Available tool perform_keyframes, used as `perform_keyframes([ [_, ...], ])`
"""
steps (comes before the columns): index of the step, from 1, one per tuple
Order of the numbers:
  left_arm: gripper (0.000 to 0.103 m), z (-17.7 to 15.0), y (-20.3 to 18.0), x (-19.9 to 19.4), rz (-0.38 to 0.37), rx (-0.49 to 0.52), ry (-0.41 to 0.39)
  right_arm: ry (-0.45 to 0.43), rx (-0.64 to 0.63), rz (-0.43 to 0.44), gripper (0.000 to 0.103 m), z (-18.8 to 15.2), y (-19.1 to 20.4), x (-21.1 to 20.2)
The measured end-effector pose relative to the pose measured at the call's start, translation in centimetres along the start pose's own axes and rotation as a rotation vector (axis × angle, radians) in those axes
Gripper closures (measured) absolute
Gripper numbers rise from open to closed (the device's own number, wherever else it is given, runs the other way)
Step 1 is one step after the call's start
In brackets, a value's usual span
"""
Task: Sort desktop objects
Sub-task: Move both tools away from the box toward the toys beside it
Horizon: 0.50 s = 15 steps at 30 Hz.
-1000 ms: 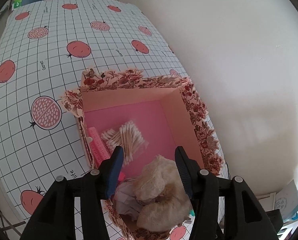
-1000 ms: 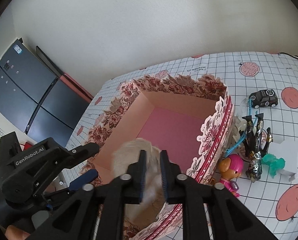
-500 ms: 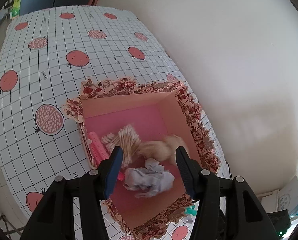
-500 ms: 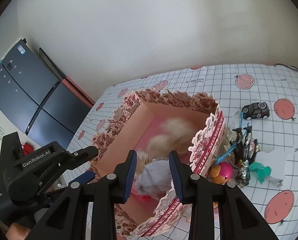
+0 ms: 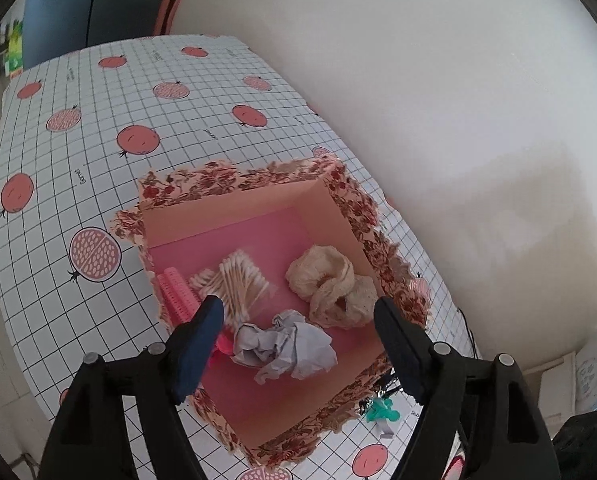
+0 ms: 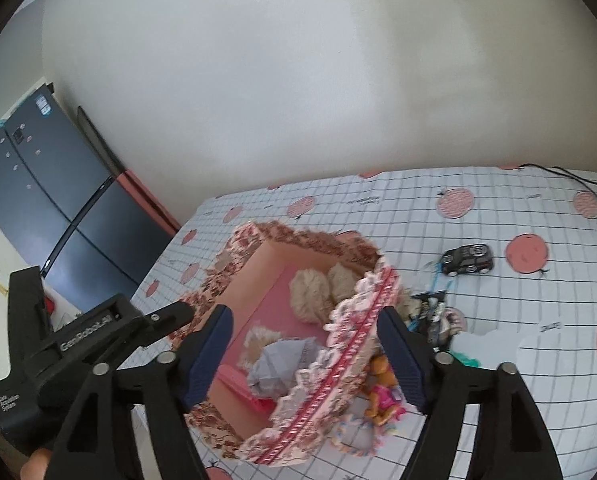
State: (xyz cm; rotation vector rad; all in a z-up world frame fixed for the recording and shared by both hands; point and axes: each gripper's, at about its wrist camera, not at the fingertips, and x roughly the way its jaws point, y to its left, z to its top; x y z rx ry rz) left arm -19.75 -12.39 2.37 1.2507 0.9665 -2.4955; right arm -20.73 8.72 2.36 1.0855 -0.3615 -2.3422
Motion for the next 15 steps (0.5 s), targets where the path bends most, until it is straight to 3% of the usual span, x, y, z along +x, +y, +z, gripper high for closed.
perform_keyframes([
  [4,0.023,-0.6,-1.2,0.0,-0.004,0.029,0.004,-0.020,0.013,-0.054,0.001,0.4,-1.4,-0.6],
  [10,0.021,-1.8,-2.7,0.1,0.007,0.058,0.013,-0.064,0.050,-0.079,0.000,0.8,-3.7,-2.3],
  [15,0.021,-2.6,-4.0,0.0,0.023,0.093,0.004,-0.040,0.074,-0.107,0.000,1.2,-5.2,-2.7],
])
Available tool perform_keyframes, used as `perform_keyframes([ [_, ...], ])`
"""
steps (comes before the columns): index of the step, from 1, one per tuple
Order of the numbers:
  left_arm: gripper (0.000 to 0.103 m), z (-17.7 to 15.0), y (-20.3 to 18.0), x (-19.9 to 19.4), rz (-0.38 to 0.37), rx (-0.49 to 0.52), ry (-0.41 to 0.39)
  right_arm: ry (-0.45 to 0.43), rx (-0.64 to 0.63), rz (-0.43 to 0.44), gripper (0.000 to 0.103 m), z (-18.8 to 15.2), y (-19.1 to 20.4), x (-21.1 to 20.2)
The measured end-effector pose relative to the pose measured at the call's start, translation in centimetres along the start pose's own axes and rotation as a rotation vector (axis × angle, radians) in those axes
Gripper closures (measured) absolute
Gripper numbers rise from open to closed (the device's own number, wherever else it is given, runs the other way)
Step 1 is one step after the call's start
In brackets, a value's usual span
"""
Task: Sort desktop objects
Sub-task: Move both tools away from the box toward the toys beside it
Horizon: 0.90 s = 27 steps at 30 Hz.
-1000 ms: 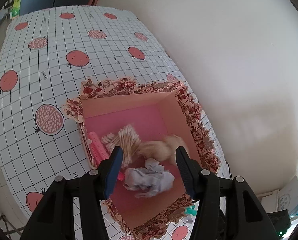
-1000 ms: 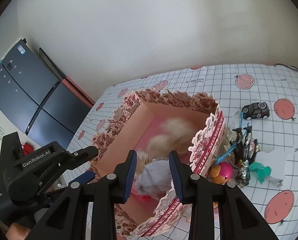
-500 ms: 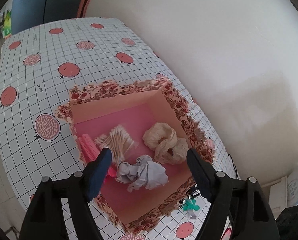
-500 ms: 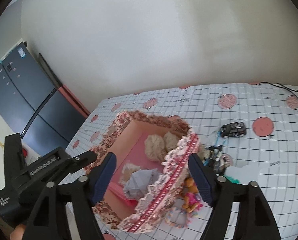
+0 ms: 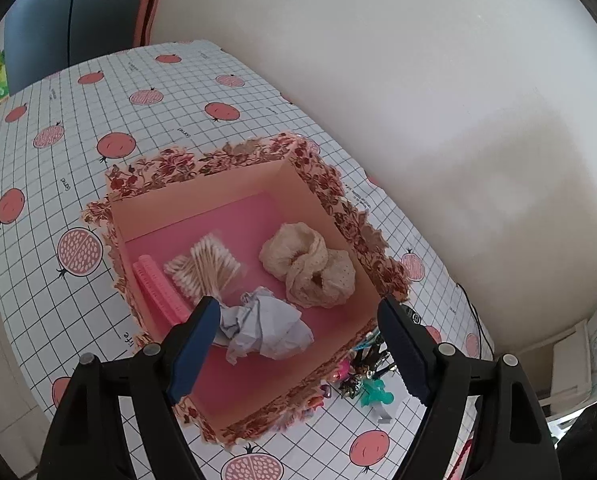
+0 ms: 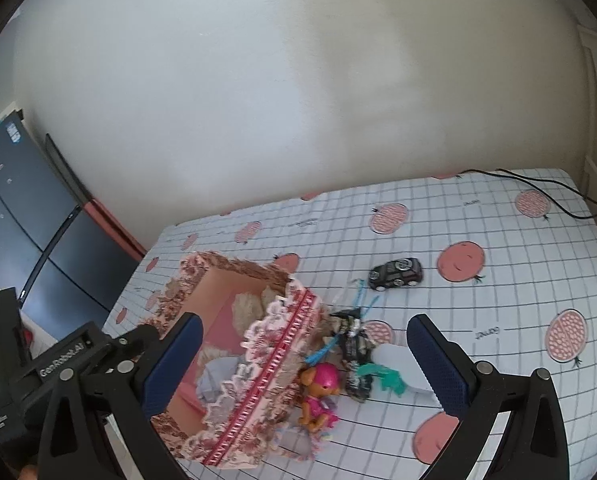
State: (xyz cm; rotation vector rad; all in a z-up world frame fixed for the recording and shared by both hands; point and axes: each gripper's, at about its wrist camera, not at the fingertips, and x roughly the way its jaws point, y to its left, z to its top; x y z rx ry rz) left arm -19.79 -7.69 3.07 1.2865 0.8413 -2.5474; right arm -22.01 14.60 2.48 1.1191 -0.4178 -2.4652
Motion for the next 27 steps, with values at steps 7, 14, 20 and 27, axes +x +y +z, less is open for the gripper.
perform_keyframes([
  [7,0.021,-1.1,-2.1,-0.1,0.012,0.058,-0.020,-0.012,0.039,0.008,0.000,0.1,-2.1,-1.0],
  [14,0.000,-2.5,-4.7,0.0,-0.018,0.153,-0.031,-0.035,0.040,-0.063,0.000,0.3,-4.2,-1.5],
  [20,0.000,-3.5,-6.5,-0.2,-0.041,0.208,-0.050,-0.107,-0.028,-0.129,0.000,0.2,-5.4,-2.8],
  [27,0.000,-4.3,-7.8,-1.0,-0.075,0.241,-0.121,-0.100,-0.027,-0.188,0.000,0.3,-7.5,-3.3],
])
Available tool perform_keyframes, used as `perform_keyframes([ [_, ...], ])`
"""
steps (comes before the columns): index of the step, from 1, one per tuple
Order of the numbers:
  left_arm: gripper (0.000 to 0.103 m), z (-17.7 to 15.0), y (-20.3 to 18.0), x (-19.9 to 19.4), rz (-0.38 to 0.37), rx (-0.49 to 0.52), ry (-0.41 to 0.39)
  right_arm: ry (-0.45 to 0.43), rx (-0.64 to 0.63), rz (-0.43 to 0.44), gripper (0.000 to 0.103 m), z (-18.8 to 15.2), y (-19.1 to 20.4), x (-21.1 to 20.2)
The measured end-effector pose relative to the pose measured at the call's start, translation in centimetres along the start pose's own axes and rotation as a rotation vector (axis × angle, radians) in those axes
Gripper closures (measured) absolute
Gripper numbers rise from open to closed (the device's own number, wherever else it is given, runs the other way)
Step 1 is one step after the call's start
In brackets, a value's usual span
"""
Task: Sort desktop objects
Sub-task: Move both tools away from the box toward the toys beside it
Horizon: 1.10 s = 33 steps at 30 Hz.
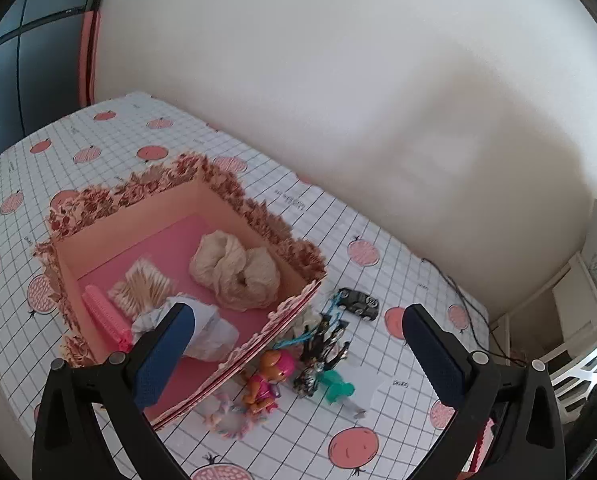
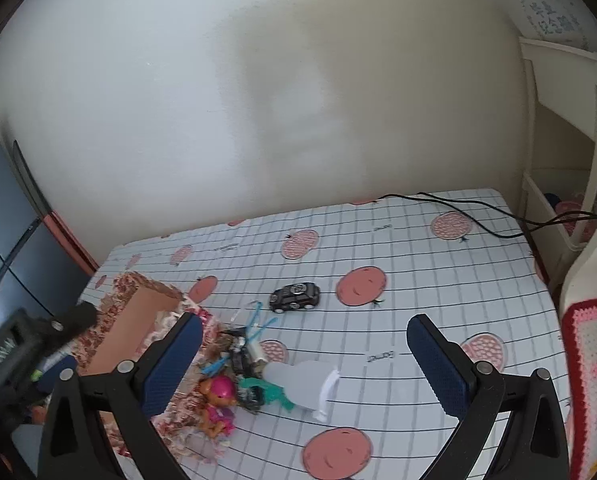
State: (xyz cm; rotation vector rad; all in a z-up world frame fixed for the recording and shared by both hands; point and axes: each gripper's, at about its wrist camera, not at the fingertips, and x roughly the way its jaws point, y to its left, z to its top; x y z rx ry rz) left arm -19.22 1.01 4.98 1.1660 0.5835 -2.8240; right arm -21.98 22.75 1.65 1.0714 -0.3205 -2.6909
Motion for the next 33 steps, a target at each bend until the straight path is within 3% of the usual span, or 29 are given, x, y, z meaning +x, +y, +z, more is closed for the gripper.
perform_keyframes([
  [7,0.000,-0.2,-1.1,-0.5,-0.040,0.032,-0.037,0.047,0.015,0.016,0.000,0.0,-1.4,0.4],
  [11,0.000,-0.8,-2.1,-0.4,-0.062,0.061,-0.037,0.135,0.089,0.057,0.000,-0.3,-2.7,1.5],
  [15,0.000,-1.7,-3.2,0.1,-0.099,0.107,0.003,0.164,0.100,0.078,0.000,-0.9,-3.3,2.3],
  [22,0.000,-4.4,-4.6,2.8,-0.114,0.139,0.166,0.188,0.090,0.048,0.000,-2.1,-4.2,3.7],
  [33,0.000,-7.1,-3.8,4.0,-0.012,0.114,0.238,0.243,0.055,-0.001,0.000,-3.7,-4.5,5.6],
])
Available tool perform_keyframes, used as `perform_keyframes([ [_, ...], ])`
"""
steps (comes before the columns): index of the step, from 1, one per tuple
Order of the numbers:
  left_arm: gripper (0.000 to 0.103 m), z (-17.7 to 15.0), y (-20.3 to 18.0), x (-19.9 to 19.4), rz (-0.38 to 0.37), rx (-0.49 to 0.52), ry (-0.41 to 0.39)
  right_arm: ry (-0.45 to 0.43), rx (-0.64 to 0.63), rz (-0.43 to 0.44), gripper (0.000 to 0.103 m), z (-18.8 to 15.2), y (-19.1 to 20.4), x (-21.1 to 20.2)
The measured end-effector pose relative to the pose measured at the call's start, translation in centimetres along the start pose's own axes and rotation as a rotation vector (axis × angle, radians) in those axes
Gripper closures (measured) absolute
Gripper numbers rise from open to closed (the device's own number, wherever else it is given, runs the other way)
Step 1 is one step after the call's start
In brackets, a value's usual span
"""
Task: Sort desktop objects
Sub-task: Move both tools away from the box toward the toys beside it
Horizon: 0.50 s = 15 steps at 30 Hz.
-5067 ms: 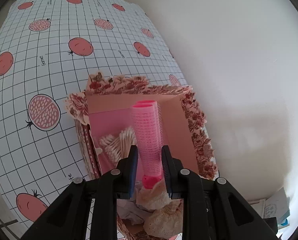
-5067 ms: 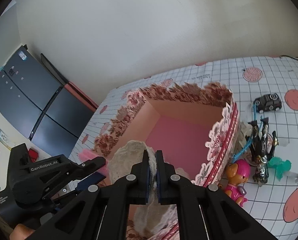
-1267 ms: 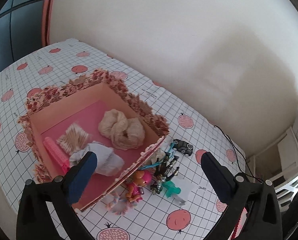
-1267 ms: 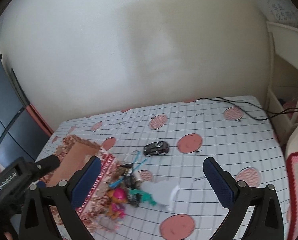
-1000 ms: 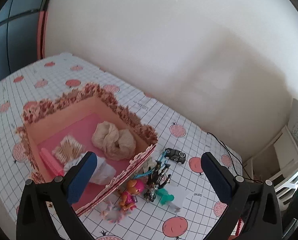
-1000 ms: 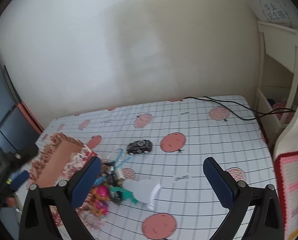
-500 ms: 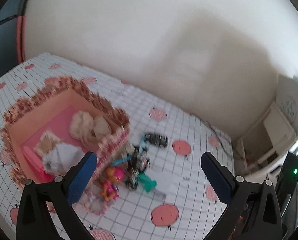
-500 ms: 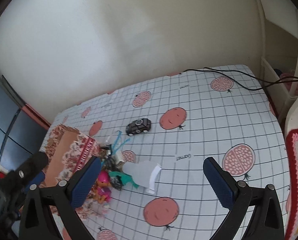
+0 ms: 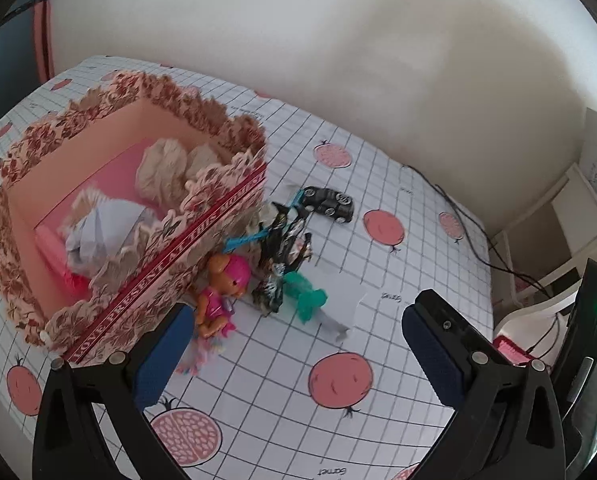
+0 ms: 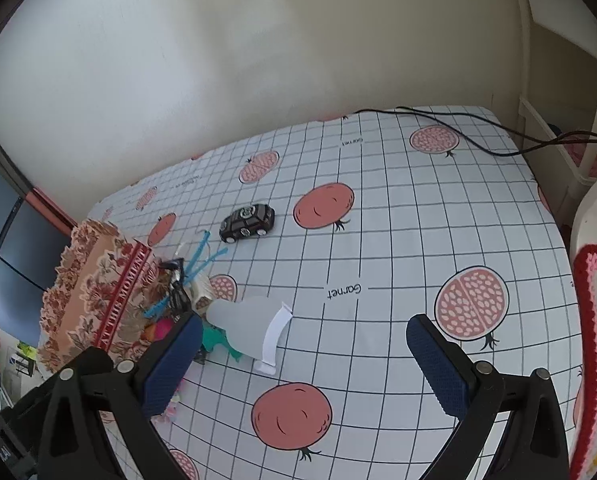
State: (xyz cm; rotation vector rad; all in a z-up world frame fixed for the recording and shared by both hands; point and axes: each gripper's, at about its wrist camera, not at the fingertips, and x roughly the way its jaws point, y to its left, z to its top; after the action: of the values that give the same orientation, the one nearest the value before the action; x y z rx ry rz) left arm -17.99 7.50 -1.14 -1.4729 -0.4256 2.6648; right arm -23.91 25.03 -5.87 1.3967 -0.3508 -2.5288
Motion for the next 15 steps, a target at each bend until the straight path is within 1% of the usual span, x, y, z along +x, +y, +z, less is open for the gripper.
perform_keyframes([
  [4,0.000,-0.4,0.3,0.8,0.033,0.002,0.021,0.024,-0.005,-0.010,0.003,-0.4,-0.1,0.9],
  [6,0.000,-0.6,0.6,1.3,0.032,-0.010,0.042,0.040,0.000,-0.005,0.010,-0.7,-0.2,1.5],
  [9,0.002,-0.9,0.7,2.2,0.045,-0.008,0.069,0.061,0.001,0.001,0.016,-1.1,-0.1,2.3],
  [10,0.004,-1.0,0.7,2.4,0.052,-0.005,0.074,0.066,0.001,0.005,0.018,-1.2,-0.1,2.5],
  [11,0.006,-1.1,0.7,2.6,0.057,-0.003,0.079,0.074,0.002,0.011,0.022,-1.3,0.0,2.8],
  [13,0.007,-1.3,0.8,3.0,0.065,-0.004,0.090,0.086,-0.002,0.025,0.027,-1.6,0.2,3.2],
  [15,0.012,-1.5,1.0,3.3,0.068,-0.009,0.099,0.105,-0.016,0.037,0.035,-1.8,0.6,3.7],
])
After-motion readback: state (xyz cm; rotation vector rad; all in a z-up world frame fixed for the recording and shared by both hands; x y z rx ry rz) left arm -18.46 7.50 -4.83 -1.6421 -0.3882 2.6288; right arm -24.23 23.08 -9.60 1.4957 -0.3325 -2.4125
